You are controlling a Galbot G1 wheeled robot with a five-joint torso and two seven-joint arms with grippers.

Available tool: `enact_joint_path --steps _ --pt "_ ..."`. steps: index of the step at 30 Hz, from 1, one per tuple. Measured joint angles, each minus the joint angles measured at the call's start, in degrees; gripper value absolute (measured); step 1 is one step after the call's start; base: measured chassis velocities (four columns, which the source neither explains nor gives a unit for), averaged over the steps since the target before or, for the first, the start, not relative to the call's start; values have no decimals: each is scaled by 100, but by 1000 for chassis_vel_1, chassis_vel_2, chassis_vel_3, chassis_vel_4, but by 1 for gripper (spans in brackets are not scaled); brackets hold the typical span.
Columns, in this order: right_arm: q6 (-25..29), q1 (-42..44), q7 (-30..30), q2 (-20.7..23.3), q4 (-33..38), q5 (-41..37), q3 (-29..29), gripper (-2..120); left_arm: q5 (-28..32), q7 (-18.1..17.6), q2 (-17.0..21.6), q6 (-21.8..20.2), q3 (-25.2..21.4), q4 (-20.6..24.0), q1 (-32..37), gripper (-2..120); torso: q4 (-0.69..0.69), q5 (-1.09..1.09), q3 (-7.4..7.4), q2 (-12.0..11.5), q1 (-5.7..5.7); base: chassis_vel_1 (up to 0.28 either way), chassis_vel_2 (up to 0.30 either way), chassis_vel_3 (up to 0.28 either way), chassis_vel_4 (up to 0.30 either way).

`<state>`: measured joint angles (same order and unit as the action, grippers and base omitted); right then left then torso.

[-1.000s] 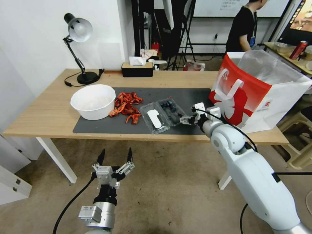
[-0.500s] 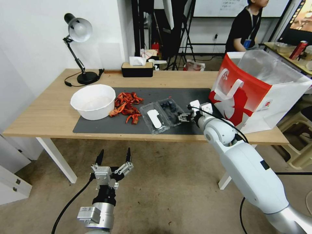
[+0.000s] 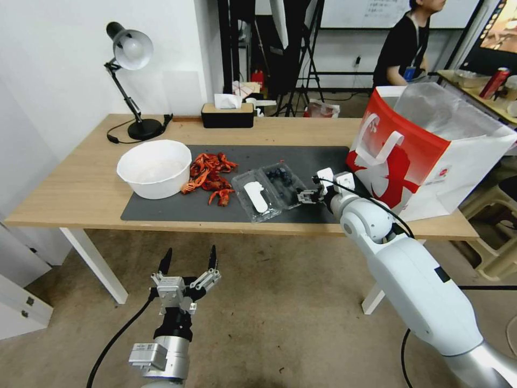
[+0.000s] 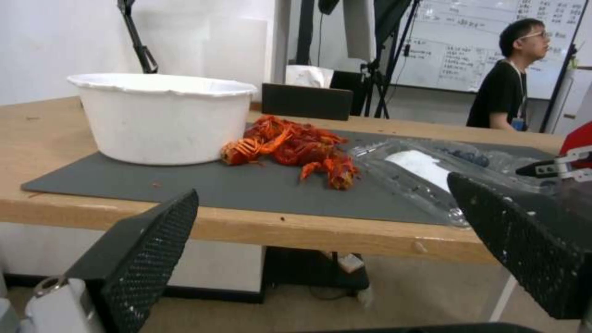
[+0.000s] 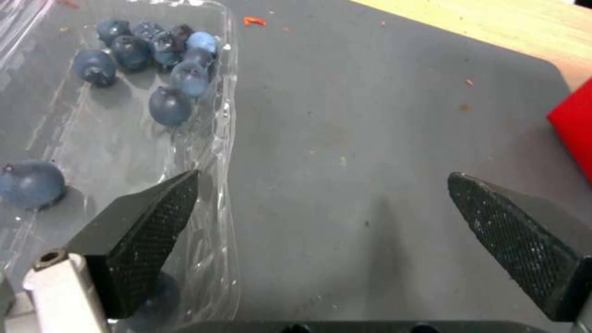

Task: Close the takeout container lid, then place the container into the takeout bag.

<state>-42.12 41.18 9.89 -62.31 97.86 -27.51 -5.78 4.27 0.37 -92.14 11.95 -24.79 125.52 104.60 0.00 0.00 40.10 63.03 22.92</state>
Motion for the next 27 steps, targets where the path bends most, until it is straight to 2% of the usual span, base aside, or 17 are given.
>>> enact_joint_path --steps 15,27 --pt "11 452 232 106 296 2 -250 100 0 -5 0 61 7 -9 9 100 0 0 0 0 0 0 0 0 0" --pt "24 1135 407 187 811 91 -592 100 -11 -5 0 124 50 -8 2 100 0 -1 -1 0 -1 0 0 0 0"
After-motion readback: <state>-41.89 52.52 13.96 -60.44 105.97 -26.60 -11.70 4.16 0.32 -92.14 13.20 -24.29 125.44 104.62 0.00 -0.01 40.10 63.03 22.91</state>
